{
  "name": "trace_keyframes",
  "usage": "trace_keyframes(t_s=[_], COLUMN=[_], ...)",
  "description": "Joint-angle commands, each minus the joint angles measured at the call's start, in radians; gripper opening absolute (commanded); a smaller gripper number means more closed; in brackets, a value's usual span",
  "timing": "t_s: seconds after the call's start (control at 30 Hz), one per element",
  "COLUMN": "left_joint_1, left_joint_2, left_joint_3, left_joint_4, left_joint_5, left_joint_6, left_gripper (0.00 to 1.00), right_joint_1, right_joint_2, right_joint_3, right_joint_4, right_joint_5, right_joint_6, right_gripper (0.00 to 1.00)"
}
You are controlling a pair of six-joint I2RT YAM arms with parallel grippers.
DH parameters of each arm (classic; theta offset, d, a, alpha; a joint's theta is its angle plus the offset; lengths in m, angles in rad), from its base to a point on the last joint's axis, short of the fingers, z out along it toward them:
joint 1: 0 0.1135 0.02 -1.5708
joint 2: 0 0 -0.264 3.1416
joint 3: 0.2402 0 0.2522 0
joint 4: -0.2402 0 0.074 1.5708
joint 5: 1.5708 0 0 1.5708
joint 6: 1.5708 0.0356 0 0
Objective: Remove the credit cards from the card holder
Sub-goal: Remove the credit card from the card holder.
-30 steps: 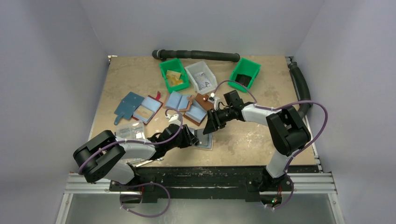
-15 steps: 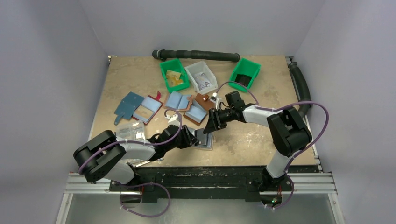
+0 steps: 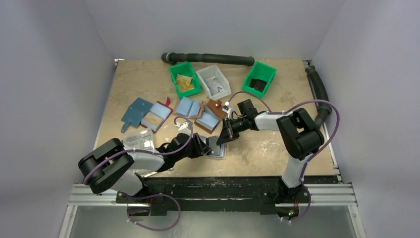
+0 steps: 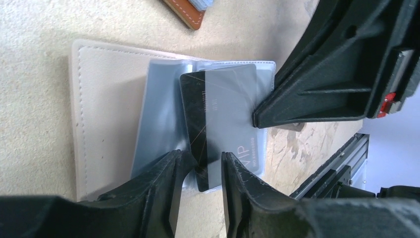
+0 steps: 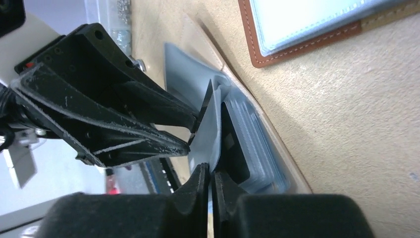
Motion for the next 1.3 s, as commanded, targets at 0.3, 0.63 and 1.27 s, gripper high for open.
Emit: trace_keyframes(t_s=[0.3, 0.63, 1.27], left_joint_1=[0.063, 0.088, 0.101], left_joint_2=[-0.07, -0.011, 0.064], left_joint_3=[-0.128, -0.179, -0.19], left_joint_4=[0.222, 0.451, 0.614], left_joint_5=[0.136, 0.202, 0.205], left_joint_6=[-0.061, -0.099, -0.069], left_gripper=[0.7, 0.54, 0.47], right_joint_1=[-0.038, -0.045, -0.045], right_joint_2=[0.028, 0.019, -0.003], right_joint_3=[0.068, 0.07, 0.082], right_joint_4=[-0.074, -0.079, -0.133], right_joint_5=[-0.233, -0.406, -0.479], right_joint_6=[-0.222, -0.283, -0.343], right_gripper=[0.0, 0.0, 0.0])
